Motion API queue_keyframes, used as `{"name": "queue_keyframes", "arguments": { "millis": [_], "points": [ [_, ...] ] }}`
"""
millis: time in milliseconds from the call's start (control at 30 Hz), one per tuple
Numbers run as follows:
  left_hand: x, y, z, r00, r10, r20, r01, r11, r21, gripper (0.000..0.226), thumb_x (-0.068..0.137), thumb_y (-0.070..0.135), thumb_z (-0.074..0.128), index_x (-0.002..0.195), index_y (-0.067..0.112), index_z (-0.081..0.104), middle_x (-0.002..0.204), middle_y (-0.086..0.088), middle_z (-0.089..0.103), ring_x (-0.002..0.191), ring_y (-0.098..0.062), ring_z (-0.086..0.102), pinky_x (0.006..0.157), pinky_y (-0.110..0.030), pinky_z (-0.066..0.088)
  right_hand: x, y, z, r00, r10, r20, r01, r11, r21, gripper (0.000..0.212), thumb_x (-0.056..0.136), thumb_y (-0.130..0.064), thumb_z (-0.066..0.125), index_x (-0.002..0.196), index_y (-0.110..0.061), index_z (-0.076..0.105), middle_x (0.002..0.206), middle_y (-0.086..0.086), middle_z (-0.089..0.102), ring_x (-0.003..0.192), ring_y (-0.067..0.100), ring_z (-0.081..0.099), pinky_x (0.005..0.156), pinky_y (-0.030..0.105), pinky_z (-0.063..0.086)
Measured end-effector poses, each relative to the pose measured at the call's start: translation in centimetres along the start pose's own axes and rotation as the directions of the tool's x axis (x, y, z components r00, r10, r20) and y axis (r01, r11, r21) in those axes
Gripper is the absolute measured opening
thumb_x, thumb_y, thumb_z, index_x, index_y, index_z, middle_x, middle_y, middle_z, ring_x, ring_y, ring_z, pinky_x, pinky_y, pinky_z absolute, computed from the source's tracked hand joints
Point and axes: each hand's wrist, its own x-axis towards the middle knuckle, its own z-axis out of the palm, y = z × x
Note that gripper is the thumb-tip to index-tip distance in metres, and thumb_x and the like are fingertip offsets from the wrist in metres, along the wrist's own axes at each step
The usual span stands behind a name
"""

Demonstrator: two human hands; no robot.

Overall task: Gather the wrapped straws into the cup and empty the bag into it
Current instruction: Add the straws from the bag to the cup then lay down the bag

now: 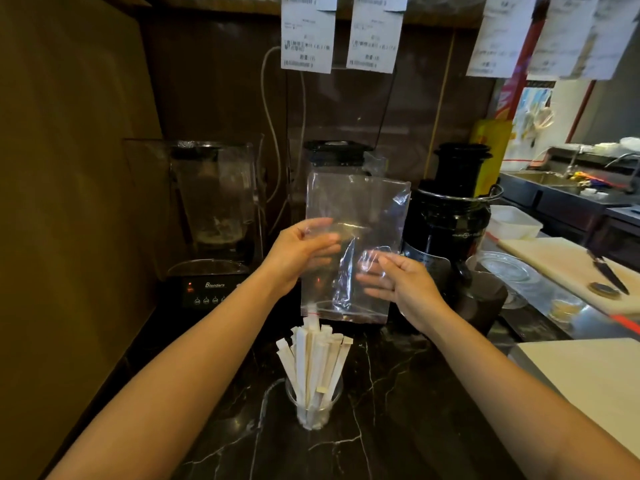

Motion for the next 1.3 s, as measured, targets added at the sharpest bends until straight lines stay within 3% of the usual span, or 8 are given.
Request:
{"name": "queue_keyframes", "arguments": {
  "millis": [167,433,567,767,867,1000,1167,1300],
  "points": [
    [-1.2,-1.7,2.3,0.999,-0.032,0.006,0.031,0.988,0.154,0.038,0.086,0.013,0.058,0.121,0.014,0.045,0.09,0.0,0.062,0.074,-0.011,0.063,0.066,-0.025,0.053,-1.1,-0.8,-2.1,0.998,-0.005,-0.066,0.012,0.995,0.1,0.024,0.096,-0.017,0.04,0.111,-0.01,0.057,0.077,0.005,0.066,0.054,0.011,0.065,0.046,0.021,0.054],
    [-3.2,-8.0,8.1,0.992,0.049,-0.12,0.001,0.921,0.39,0.02,0.093,0.011,0.042,0.113,0.011,0.04,0.066,-0.001,0.049,0.055,-0.014,0.045,0.051,-0.027,0.038,-3.5,2.7,-6.1,0.956,-0.157,-0.25,0.047,0.918,-0.394,0.022,0.096,-0.02,0.041,0.093,-0.012,0.061,0.053,0.002,0.051,0.032,0.0,0.049,0.037,0.012,0.041],
    [-4.6,-11.5,10.2,0.988,0.109,-0.106,-0.037,0.847,0.531,0.038,0.093,0.013,0.042,0.13,0.011,0.032,0.072,-0.012,0.057,0.058,-0.014,0.046,0.048,-0.024,0.034,-4.4,6.3,-7.9,0.938,-0.198,-0.285,-0.011,0.804,-0.594,0.025,0.095,-0.018,0.043,0.09,-0.004,0.063,0.065,0.002,0.055,0.057,0.009,0.051,0.059,0.026,0.041],
    [-6.6,-17.4,10.8,0.998,0.024,-0.062,0.029,0.683,0.73,0.068,0.095,0.017,0.04,0.146,0.018,-0.004,0.087,-0.019,0.067,0.072,-0.031,0.063,0.066,-0.043,0.051,-6.4,11.7,-9.7,0.966,-0.022,-0.259,-0.161,0.731,-0.663,0.029,0.095,-0.017,0.045,0.121,-0.005,0.048,0.087,0.012,0.063,0.075,0.023,0.06,0.058,0.026,0.041],
    [-7.7,-20.5,10.4,0.997,-0.063,-0.049,0.078,0.621,0.78,0.063,0.094,0.017,0.041,0.146,0.024,0.005,0.091,-0.019,0.068,0.079,-0.031,0.064,0.072,-0.045,0.053,-7.6,14.6,-9.9,0.969,0.121,-0.217,-0.231,0.763,-0.604,0.052,0.094,-0.014,0.046,0.142,-0.013,0.027,0.119,0.02,0.063,0.108,0.031,0.061,0.089,0.036,0.048],
    [-8.9,-23.9,9.8,0.985,-0.171,-0.024,0.106,0.49,0.865,0.053,0.095,0.016,0.038,0.145,0.02,0.021,0.112,-0.02,0.062,0.098,-0.033,0.061,0.085,-0.046,0.05,-8.5,17.9,-10.1,0.968,0.203,-0.146,-0.246,0.661,-0.709,0.058,0.093,-0.013,0.047,0.145,-0.019,0.022,0.111,0.022,0.064,0.103,0.031,0.061,0.087,0.037,0.047],
    [-9.6,-25.4,9.6,0.97,-0.239,-0.035,0.083,0.197,0.977,0.053,0.096,0.019,0.034,0.146,0.021,0.016,0.14,-0.016,0.036,0.124,-0.032,0.04,0.098,-0.042,0.04,-8.8,19.6,-10.8,0.962,0.258,-0.091,-0.199,0.43,-0.881,0.043,0.095,-0.02,0.042,0.138,-0.018,0.038,0.137,0.011,0.044,0.12,0.028,0.051,0.098,0.038,0.044],
    [-9.5,-25.7,9.3,0.962,-0.273,0.013,0.002,0.056,0.998,0.054,0.096,0.023,0.029,0.146,0.021,0.009,0.158,-0.01,0.007,0.145,-0.026,0.003,0.115,-0.049,0.01,-8.8,20.2,-10.8,0.968,0.25,-0.037,-0.085,0.183,-0.979,0.048,0.096,-0.037,0.035,0.14,-0.019,0.035,0.148,0.01,0.028,0.133,0.027,0.03,0.106,0.04,0.033]
  ]
}}
